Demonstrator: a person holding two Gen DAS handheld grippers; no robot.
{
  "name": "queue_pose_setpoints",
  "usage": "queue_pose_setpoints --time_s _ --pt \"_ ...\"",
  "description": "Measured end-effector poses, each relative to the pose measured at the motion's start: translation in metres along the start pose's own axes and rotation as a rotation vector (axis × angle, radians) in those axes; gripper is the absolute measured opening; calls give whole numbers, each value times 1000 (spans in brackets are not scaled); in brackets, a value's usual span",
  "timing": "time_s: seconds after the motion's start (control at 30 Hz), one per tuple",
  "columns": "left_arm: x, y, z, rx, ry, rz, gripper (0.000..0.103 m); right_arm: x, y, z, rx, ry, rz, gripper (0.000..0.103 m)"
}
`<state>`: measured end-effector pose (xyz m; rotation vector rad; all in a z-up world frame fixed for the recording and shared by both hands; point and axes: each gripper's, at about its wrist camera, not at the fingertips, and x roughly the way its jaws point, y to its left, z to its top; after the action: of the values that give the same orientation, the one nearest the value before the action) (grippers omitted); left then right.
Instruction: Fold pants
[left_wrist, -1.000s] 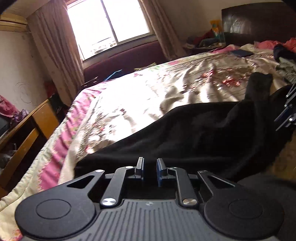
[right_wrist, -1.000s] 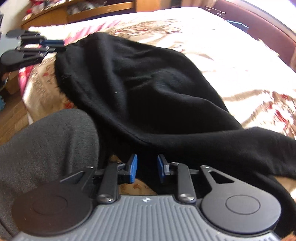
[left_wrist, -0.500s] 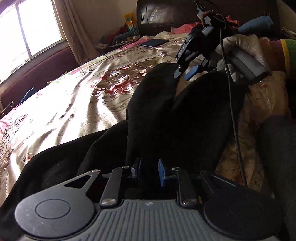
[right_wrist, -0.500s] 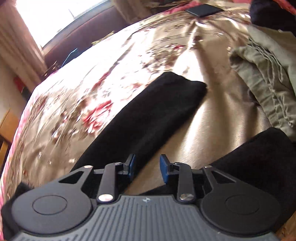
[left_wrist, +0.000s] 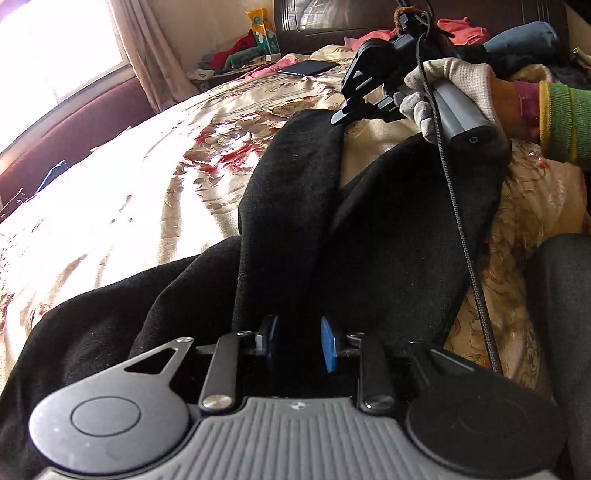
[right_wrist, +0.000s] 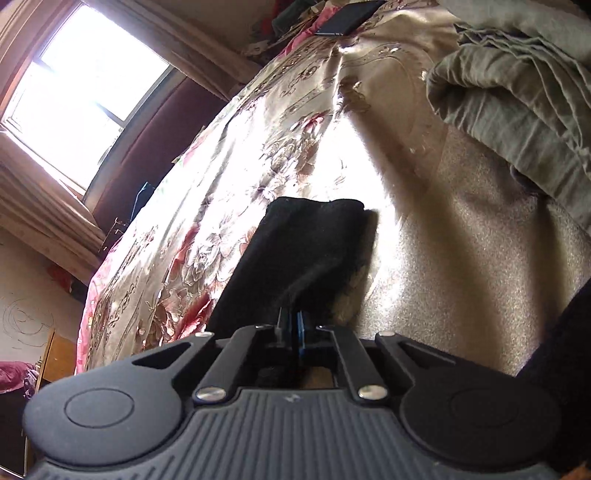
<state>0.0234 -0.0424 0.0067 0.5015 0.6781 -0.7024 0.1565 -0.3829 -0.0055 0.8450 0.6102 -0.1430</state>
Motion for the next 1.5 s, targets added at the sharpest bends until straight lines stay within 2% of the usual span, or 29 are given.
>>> queue_pose_setpoints --time_s 0.2,0.37,0.4,0.47,0.57,0.63,0.7,0.77,0.9,0.97,1.03,1.13,1.2,1.23,1.27,1.37,1.4,1.43,1.5 --pt "-9 1 4 11 -25 13 35 -56 11 10 -3 -64 91 2" --pt "-34 -1 9 17 -96 -11 35 -153 22 7 -48 -196 192 2" --pt "-35 -2 8 19 -97 -27 35 -169 18 1 -56 -207 188 2" --pt "-30 -8 2 37 -70 -42 35 -189 2 -17 -71 -206 115 2" --pt "-12 -23 -12 80 14 -78 35 -173 -41 -42 -68 -128 -41 6" --pt "-8 -31 -13 130 37 -70 35 -153 -72 -50 16 -49 -80 9" --pt "-14 -36 -10 155 21 -78 35 -144 -101 -58 157 -36 -36 10" --pt "-12 -37 -8 157 31 -80 35 -145 -113 -59 237 -67 28 10" --pt "-6 -40 -4 157 42 -88 35 -142 -110 -51 222 -101 53 10" --pt "-4 -42 -1 157 38 -92 35 -142 -103 -46 185 -113 22 4" --pt "-4 -43 0 166 35 -92 35 -145 -87 -38 137 -129 34 4" --pt "-5 -45 3 171 28 -90 35 -164 -53 -22 88 -197 167 3" --pt "-7 -44 2 167 32 -93 35 -186 -32 -18 -4 -298 227 0" --pt "-6 -43 1 164 33 -96 35 -196 -28 -18 -50 -345 217 0" --pt "-5 -44 -1 161 35 -98 35 -198 -29 -19 -70 -356 204 0" --pt "-2 -44 -4 156 33 -97 35 -177 -68 -28 21 -225 70 1" --pt "-2 -44 -4 153 33 -97 35 -170 -79 -34 44 -180 36 5" --pt "-3 -44 -3 149 33 -98 35 -165 -87 -39 67 -153 10 8" --pt "-3 -43 -3 149 32 -100 35 -162 -100 -46 122 -149 1 8"
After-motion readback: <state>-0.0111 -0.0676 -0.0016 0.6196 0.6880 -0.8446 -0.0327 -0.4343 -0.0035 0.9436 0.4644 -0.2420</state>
